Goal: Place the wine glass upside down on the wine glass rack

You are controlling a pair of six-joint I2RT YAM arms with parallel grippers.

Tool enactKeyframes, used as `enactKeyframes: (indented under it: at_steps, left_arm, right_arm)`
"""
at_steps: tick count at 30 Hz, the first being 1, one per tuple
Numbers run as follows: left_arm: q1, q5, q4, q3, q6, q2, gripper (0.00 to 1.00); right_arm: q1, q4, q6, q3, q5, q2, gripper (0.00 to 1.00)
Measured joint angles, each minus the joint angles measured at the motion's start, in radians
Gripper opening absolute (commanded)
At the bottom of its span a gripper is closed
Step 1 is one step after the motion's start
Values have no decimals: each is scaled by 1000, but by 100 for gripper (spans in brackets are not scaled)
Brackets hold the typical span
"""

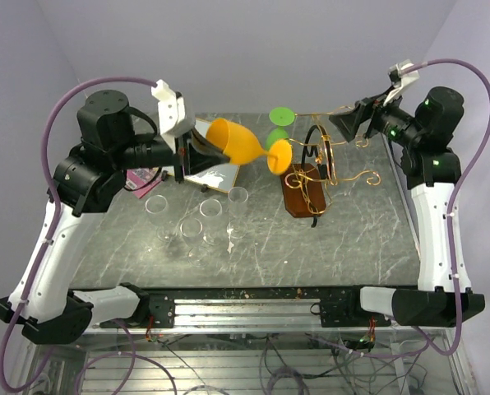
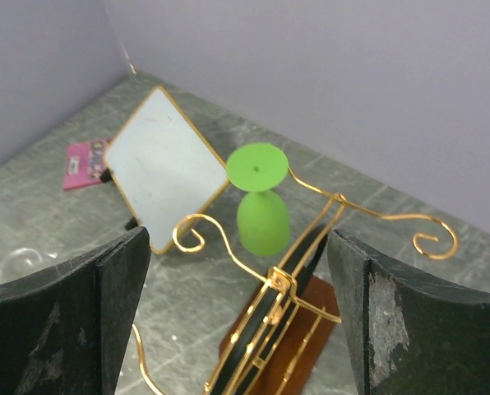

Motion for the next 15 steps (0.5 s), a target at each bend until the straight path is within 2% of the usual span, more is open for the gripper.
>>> enactKeyframes:
  at_steps: [2,8,15]
  left_arm:
    - [5,-109,60,3,-68,8,7]
    - [10,-293,174,33,-166,45,7]
    - [11,-325,265,32,-219,90,7]
  right_arm:
    - [3,14,42,26,-18,10,87]
    - [51,61,152,72,-53,22,83]
    - [256,72,188,116,-13,88,78]
